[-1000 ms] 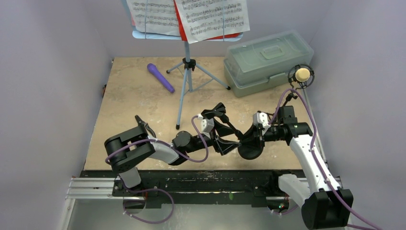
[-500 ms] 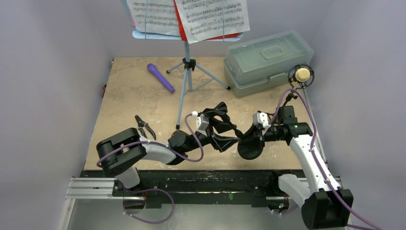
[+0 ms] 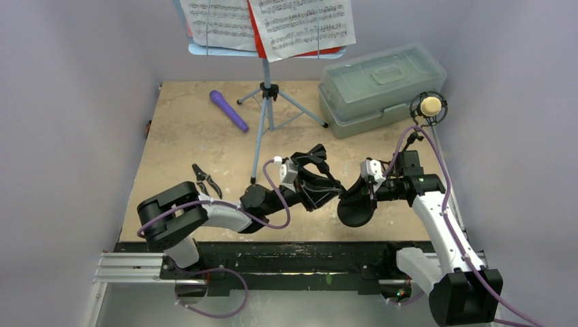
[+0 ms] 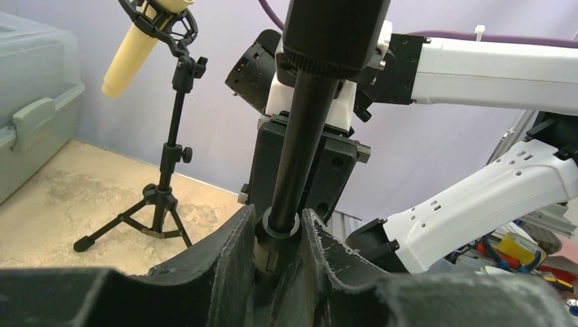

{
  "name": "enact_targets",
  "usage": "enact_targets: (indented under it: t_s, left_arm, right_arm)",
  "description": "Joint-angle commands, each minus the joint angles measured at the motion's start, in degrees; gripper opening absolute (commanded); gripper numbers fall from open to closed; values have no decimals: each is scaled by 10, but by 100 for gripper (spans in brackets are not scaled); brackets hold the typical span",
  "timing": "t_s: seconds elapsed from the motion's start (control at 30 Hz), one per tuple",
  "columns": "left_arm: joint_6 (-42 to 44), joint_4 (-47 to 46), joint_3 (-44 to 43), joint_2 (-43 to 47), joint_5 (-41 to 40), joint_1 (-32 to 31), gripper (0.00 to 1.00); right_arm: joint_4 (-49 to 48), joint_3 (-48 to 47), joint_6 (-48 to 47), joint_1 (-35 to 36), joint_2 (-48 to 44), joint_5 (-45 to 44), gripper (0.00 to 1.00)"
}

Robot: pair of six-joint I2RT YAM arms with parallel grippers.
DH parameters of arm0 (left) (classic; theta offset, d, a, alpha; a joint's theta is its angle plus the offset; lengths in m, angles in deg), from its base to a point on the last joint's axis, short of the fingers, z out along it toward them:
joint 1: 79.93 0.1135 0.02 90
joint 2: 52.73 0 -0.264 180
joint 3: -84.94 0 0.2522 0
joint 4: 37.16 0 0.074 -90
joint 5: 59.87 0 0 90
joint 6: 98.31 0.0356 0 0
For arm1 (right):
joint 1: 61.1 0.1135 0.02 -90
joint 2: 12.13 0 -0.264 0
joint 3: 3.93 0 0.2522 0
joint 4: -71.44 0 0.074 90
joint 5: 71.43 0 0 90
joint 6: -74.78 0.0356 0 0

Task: Pack up the instrument practice props
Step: Unscrew the knob on the microphone stand.

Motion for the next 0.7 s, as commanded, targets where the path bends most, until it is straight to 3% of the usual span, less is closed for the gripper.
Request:
enact_targets:
  t_s: [0.0, 0.2, 0.3, 0.37, 0.67]
  left_arm:
    - [-13, -171, -20, -3, -2, -3, 27]
    - [-17, -170, -16, -8, -15, -9, 13]
    - [-16, -170, -11, -9, -35, -16, 0]
    - [-10, -170, -4, -8, -65, -26, 0]
    - [34, -154, 24, 9, -370, -133, 0]
  right_arm:
    - [-3, -20, -10, 2, -5, 36, 0]
    - [-5, -20, -9, 1, -5, 34, 0]
    - [-9, -21, -6, 2, -4, 33, 0]
    - [-16, -21, 3, 1, -4, 31, 0]
    - [-58, -17, 56, 1, -3, 23, 0]
